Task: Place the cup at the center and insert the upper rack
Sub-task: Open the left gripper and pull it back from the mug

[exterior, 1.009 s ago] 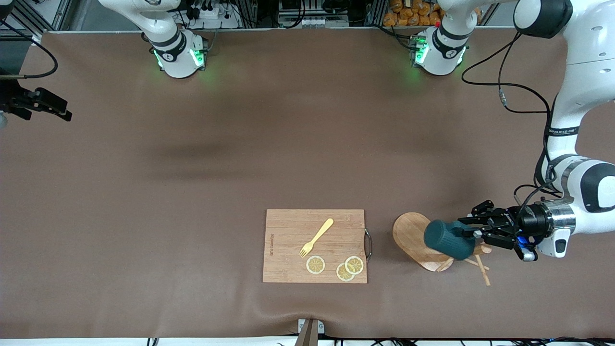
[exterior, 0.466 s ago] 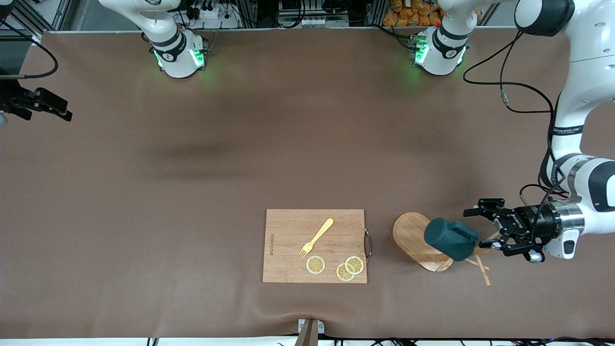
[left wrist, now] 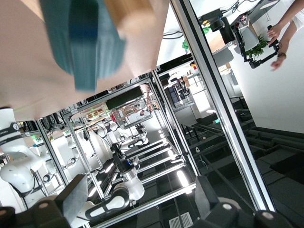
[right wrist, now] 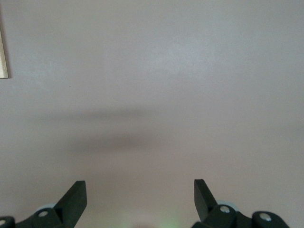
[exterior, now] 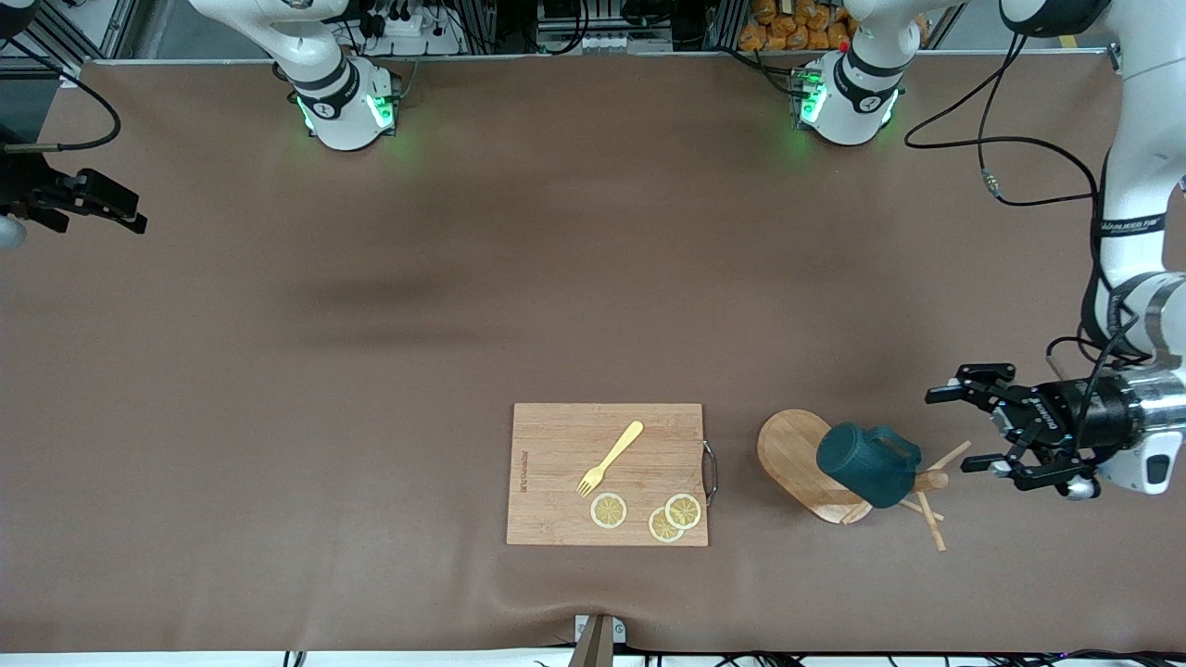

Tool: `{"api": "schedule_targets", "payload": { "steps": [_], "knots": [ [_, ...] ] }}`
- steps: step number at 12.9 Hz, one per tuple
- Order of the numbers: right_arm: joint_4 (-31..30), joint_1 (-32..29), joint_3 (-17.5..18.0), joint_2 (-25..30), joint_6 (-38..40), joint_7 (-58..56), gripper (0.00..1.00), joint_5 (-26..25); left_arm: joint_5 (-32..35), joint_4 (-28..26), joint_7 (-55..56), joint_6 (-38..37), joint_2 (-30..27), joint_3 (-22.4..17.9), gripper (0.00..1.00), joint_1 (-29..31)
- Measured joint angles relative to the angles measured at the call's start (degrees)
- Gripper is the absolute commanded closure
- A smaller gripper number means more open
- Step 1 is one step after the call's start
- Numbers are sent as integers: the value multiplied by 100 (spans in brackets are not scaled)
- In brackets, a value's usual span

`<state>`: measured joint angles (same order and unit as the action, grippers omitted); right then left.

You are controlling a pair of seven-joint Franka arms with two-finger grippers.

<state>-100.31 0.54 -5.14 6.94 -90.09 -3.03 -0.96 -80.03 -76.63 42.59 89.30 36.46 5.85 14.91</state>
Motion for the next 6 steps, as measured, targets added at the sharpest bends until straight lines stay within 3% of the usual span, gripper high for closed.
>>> {"api": "schedule_targets", "payload": {
  "steps": [4,6],
  "knots": [
    [0,0,-1,0,1,0,0,0,95,2,231,-27,-374,-8,0,0],
    [0,0,1,0,-2,0,0,0,607,9,232,-65,-621,4,0,-8]
  ]
}}
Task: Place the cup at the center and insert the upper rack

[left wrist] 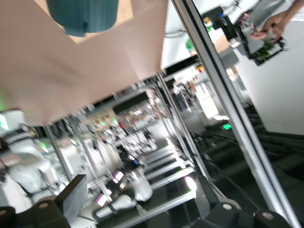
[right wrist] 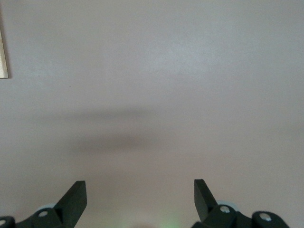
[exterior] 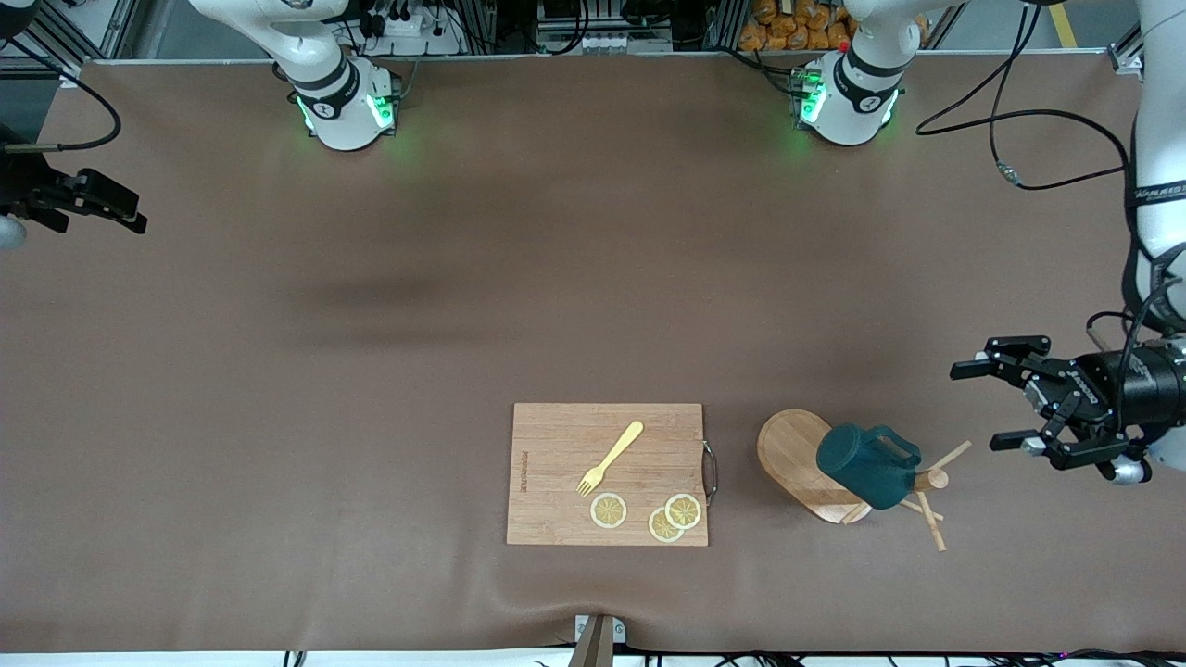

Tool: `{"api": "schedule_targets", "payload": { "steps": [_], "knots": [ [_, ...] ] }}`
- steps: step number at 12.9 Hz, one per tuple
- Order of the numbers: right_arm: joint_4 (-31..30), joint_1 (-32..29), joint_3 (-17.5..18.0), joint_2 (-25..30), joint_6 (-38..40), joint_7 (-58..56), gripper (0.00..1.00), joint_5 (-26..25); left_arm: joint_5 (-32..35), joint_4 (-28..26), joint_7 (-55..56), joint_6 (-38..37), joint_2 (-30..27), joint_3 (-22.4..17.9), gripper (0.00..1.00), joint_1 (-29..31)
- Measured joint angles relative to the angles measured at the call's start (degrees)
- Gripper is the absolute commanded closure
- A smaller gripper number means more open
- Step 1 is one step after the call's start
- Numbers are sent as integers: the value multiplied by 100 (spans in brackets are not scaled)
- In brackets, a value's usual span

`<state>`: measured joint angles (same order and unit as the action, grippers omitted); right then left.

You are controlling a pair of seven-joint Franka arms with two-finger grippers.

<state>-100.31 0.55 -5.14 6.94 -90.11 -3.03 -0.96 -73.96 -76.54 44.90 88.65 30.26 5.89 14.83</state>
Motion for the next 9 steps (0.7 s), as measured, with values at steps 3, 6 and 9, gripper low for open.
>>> {"api": "schedule_targets", "payload": {
  "steps": [3,6,9],
  "knots": [
    [1,5,5,0,-5,0,0,0,808,0,1,-45,-539,41,0,-23],
    [2,11,6,3,-17,0,0,0,1629,-6,1,-217,-990,120,0,-28],
    [2,19,8,6,-18,0,0,0,2798,-6,-3,-230,-1384,460,0,-35]
  ]
}}
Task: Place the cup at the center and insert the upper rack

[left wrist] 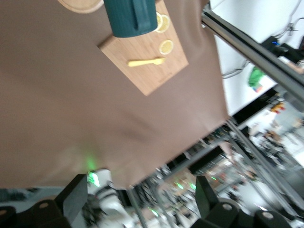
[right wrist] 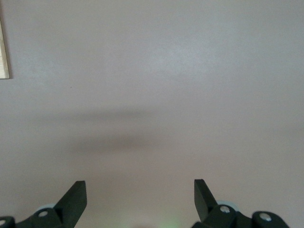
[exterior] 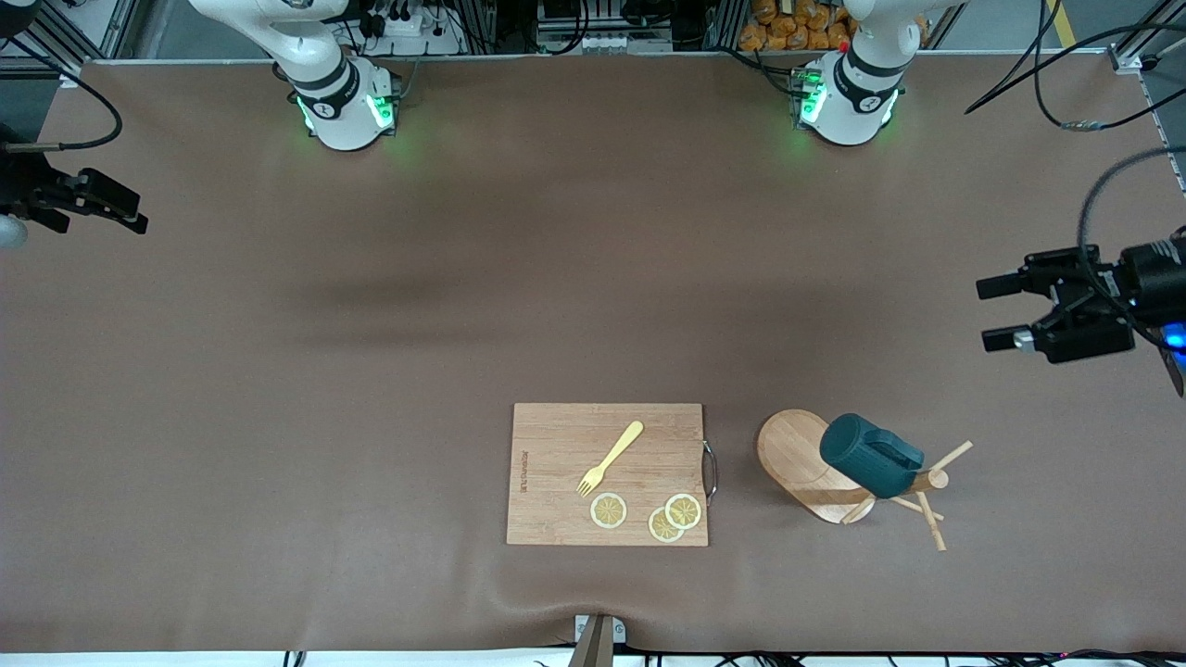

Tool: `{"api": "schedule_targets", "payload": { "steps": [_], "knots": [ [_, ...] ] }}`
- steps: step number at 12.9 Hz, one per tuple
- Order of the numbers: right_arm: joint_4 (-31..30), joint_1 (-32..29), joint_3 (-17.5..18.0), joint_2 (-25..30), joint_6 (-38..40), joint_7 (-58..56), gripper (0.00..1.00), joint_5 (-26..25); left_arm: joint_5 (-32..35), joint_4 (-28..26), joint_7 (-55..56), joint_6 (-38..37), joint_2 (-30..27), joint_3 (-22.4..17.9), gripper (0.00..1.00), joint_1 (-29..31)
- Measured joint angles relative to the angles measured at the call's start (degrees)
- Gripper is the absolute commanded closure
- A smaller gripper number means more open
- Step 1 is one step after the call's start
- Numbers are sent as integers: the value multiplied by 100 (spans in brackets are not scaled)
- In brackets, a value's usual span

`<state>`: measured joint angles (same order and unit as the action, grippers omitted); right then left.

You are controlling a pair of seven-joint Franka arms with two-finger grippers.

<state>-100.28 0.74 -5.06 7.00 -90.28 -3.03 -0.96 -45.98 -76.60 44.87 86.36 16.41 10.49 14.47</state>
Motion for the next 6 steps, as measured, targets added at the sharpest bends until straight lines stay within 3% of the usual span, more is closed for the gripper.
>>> {"api": "schedule_targets", "payload": {
  "steps": [6],
  "knots": [
    [-1,14,-2,0,-1,0,0,0,3110,-17,0,-3,-455,1184,0,-114]
  ]
}}
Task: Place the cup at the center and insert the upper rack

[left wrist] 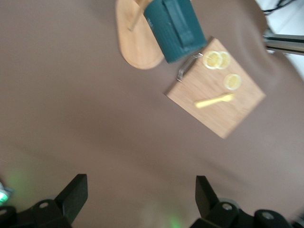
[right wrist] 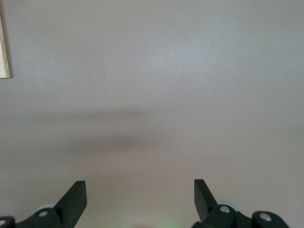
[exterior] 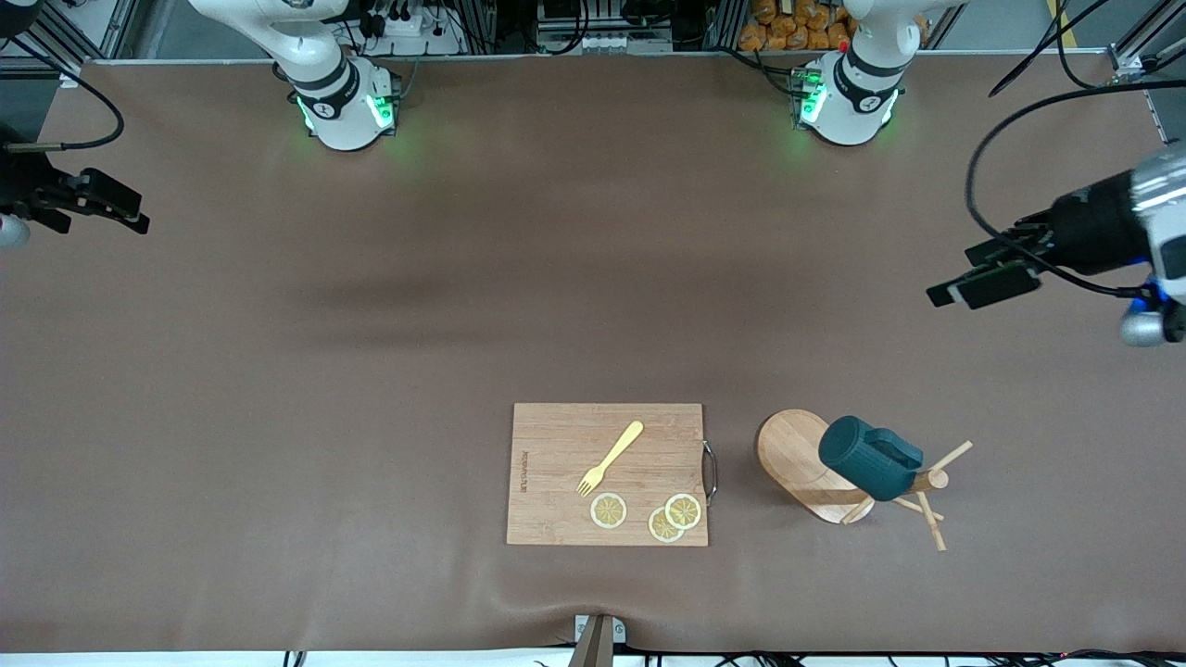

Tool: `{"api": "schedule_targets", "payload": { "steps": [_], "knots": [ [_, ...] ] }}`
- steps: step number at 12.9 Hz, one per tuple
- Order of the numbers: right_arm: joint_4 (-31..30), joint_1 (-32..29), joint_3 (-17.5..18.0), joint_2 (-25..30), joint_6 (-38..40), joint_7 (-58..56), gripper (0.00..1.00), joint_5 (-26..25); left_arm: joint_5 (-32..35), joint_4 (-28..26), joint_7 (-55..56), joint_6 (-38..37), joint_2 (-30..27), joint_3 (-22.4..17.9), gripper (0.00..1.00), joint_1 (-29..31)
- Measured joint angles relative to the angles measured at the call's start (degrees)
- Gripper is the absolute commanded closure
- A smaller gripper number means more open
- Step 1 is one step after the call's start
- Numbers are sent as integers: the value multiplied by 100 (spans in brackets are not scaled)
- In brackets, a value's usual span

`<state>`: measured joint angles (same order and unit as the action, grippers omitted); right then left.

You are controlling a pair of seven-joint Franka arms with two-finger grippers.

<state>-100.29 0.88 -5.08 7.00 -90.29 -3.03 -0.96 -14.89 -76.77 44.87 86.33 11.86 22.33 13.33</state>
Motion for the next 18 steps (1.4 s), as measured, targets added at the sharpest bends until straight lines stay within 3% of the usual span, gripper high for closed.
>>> {"api": "schedule_targets", "payload": {
  "steps": [2,4,9,11,13,16,18],
  "knots": [
    [-1,-4,-12,-4,-3,0,0,0,831,-21,-123,0,0,299,0,-14],
    [-33,-4,-20,-5,-16,0,0,0,1358,-27,-640,0,0,326,0,-6],
    [-161,-4,-23,-5,-121,0,0,0,2408,-21,-1352,-115,-106,331,0,18],
    [-161,-4,-23,-5,-125,0,0,0,2486,-18,-1849,-139,-306,315,0,12],
    [-161,-4,-23,-5,-126,0,0,0,2510,-32,-2089,-200,-468,106,0,-126],
    [-161,-4,-23,-5,-127,0,0,0,2324,-70,-2383,-367,-576,-590,0,-569],
    [-161,-4,-23,-5,-127,0,0,0,2175,-191,-2512,-387,-662,-780,0,-645]
  ]
}}
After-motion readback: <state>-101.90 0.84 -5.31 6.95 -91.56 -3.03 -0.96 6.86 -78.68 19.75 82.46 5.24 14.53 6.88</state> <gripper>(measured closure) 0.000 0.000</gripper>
